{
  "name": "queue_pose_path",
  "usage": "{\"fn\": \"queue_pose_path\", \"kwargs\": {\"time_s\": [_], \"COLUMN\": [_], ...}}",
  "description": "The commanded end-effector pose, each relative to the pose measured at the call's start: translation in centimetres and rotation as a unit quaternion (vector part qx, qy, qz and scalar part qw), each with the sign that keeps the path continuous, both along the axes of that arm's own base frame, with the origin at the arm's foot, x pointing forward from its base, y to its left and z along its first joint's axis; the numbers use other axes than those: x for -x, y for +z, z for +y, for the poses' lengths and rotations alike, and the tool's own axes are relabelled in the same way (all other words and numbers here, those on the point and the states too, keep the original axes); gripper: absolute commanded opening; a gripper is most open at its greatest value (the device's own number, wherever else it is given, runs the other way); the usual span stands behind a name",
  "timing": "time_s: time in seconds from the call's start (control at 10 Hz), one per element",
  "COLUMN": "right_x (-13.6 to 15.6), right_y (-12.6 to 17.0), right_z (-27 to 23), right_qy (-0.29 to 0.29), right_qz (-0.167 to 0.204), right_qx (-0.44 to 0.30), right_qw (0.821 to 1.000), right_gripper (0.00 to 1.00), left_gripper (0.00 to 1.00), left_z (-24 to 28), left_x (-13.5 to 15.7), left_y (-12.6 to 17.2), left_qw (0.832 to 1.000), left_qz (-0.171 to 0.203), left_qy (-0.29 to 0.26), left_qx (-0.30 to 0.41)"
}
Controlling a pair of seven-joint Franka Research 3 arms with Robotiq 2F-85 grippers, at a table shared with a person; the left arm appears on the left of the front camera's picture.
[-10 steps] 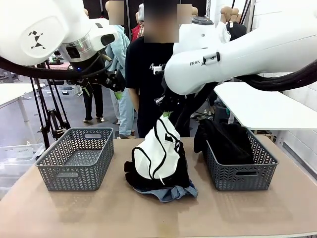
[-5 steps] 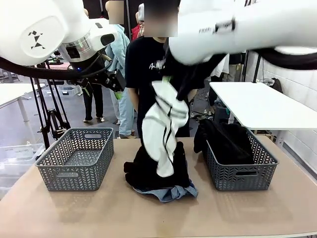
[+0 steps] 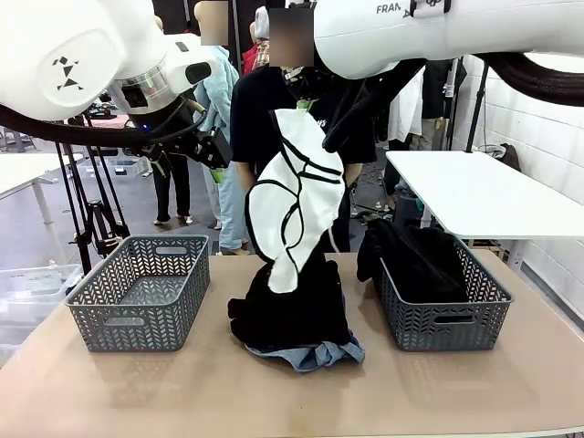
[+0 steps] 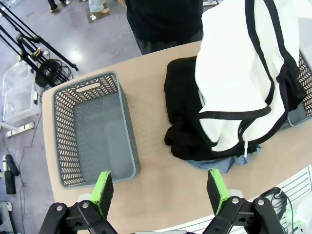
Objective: Sort the tops and bottoms.
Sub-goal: Lift clothes from the center of the table with your right hand.
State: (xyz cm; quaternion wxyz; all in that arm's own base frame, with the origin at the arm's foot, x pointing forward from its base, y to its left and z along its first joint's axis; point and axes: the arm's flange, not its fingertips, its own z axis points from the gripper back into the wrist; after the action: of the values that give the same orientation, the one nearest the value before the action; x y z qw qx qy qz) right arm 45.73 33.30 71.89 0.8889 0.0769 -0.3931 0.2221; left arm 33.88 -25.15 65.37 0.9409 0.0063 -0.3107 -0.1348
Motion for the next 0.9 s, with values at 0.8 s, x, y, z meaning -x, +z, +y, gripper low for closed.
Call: {"fn": "queue_pose_path", "kwargs": {"time_s": [0.8], "right_x": [0.04], "right_y": [0.17], "right_z": [-0.3], "right_qy": [-0.002], "right_qz": [-0.001], "right_qx": [0.0], "right_qw": [1.0], "right_gripper": [0.0], "left_gripper": [1.0], "left_z": [0.32], "left_x": [-0.08], "left_y": [-0.11], "left_qw": [1.0], "left_qz": [-0.005], "left_qy": [-0.002], "left_qx": [0.004]}}
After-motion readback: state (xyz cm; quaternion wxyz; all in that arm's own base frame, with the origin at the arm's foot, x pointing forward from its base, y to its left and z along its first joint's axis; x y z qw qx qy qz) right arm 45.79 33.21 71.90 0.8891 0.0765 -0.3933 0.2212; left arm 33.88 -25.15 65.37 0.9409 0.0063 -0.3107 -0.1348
